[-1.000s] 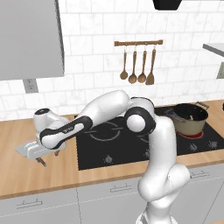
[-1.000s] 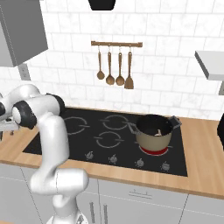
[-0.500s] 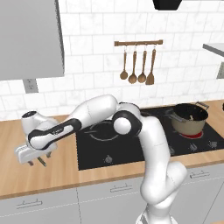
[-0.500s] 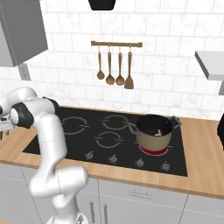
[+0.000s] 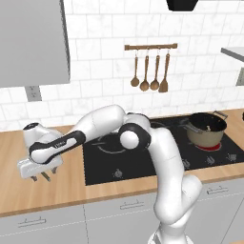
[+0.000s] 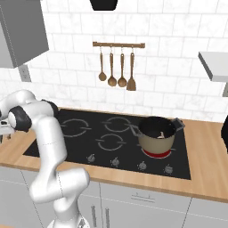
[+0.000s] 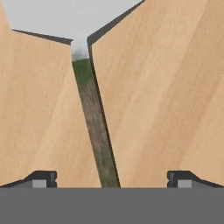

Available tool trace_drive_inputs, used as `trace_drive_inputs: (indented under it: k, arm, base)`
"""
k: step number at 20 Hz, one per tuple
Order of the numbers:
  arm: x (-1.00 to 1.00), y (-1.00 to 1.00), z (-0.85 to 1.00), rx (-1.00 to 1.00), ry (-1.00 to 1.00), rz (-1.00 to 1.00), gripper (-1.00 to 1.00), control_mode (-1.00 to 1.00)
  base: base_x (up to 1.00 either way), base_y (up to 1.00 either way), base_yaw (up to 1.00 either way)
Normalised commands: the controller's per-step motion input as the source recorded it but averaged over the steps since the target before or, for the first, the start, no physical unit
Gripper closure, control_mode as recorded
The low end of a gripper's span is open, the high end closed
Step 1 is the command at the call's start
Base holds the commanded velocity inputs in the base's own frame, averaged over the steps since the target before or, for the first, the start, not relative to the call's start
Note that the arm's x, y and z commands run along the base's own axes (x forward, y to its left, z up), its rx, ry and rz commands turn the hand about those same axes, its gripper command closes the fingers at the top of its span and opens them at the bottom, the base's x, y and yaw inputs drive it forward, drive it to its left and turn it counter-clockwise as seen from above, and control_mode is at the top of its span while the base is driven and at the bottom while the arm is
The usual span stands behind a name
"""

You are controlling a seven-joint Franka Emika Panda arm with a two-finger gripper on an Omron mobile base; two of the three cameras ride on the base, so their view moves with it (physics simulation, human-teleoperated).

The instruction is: Put the bell pepper and garlic in the pot. Retrieve the spatula and lightly stir the vegetables in the pot.

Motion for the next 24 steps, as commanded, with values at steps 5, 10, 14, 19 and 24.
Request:
trace_drive_inputs:
  k: [5, 10, 14, 19, 24]
  arm:
    - [-0.09, -0.10, -0.19, 0.00, 0.00, -0.14, -1.00, -1.00]
    - [-0.42, -0.09, -0.06, 0.01, 0.00, -0.10, -1.00, -1.00]
    - [-0.09, 0.00, -0.17, 0.01, 0.00, -0.08, -1.00, -1.00]
    - [0.30, 0.03, -0.24, 0.04, 0.00, -0.06, 1.00, -1.00]
    - [0.63, 0.00, -0.06, 0.06, 0.00, 0.00, 1.00, -1.00]
  base:
    - [0.00, 0.00, 0.00]
    - [0.00, 0.00, 0.00]
    - [0.00, 0.00, 0.00]
    - [0.00, 0.00, 0.00]
    - [0.00, 0.00, 0.00]
